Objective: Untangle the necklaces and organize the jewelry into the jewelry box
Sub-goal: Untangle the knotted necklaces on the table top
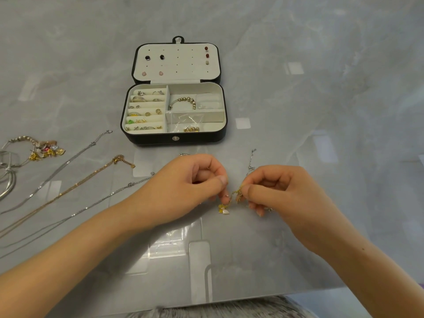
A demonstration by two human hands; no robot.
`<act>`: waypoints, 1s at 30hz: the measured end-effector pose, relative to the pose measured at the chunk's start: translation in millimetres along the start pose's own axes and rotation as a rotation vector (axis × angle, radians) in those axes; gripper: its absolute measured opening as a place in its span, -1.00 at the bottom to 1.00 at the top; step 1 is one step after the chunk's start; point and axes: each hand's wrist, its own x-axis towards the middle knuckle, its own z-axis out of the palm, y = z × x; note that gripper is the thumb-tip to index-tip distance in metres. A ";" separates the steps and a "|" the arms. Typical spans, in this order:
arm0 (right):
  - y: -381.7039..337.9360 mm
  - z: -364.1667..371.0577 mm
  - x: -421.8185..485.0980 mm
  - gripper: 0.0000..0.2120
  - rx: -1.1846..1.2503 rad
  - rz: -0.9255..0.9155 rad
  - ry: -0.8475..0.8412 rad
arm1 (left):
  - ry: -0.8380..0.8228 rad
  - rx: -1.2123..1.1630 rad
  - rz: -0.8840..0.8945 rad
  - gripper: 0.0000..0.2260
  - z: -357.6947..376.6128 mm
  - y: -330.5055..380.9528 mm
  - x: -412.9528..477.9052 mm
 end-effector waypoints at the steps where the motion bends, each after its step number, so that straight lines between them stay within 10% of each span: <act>1: -0.7 0.6 -0.1 -0.84 -0.006 -0.009 -0.008 | -0.007 0.016 -0.003 -0.91 0.5 0.2 0.5; 16: 0.9 -4.2 5.5 -0.90 -0.584 -0.329 -0.004 | -0.076 0.206 0.088 -0.94 0.4 6.0 3.4; 30: -1.4 -1.6 11.8 -0.88 -0.399 -0.131 -0.185 | -0.018 0.433 0.106 -0.93 0.7 3.0 5.8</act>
